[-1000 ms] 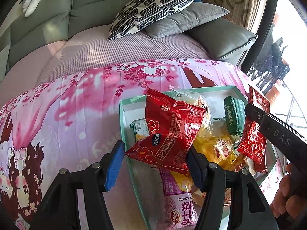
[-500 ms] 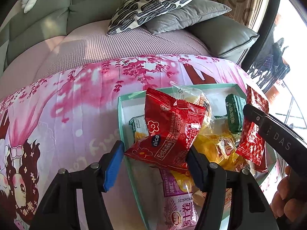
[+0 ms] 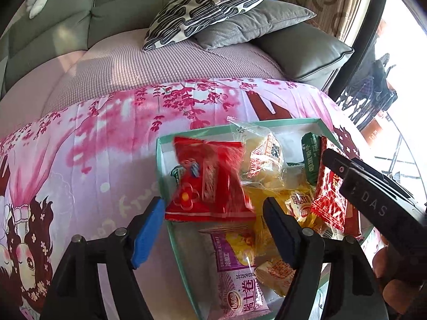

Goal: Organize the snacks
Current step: 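Lower both red packs into the tray and open both grippers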

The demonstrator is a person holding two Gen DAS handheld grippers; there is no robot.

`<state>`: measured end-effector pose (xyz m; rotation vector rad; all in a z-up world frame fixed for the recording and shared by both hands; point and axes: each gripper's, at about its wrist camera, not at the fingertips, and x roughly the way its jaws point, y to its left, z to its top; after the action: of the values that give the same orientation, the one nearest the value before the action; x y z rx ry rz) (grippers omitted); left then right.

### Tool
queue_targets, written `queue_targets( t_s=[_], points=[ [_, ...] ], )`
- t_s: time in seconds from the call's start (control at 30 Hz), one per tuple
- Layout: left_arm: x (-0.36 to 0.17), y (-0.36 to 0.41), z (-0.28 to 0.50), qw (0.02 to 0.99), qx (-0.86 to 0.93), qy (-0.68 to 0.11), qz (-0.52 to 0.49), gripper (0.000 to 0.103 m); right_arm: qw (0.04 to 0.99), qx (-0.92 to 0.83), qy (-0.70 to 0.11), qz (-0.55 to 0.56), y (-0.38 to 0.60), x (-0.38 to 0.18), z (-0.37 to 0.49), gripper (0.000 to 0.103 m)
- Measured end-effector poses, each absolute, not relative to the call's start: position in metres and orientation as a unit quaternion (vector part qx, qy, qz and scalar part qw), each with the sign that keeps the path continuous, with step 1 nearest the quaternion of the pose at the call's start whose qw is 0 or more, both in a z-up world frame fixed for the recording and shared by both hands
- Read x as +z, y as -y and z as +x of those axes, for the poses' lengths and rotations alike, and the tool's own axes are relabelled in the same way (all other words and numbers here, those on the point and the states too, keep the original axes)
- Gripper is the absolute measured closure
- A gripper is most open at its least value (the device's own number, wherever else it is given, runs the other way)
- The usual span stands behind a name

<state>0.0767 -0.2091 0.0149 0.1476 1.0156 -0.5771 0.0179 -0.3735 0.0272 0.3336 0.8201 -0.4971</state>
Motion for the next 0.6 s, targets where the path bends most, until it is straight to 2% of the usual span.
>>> queue_targets(
  t_s=[0.1,0.6],
  points=[
    [0.018,0.209,0.076,0.834,-0.274,-0.473,0.069,0.015,0.873,-0.239,-0.393,0.159,0.374,0.028,0.017,0.045],
    [0.036,0.167,0.094,0.855,-0.211,-0.474,0.023,0.014,0.870,-0.237,-0.403,0.156,0.370,0.027,0.018,0.045]
  ],
)
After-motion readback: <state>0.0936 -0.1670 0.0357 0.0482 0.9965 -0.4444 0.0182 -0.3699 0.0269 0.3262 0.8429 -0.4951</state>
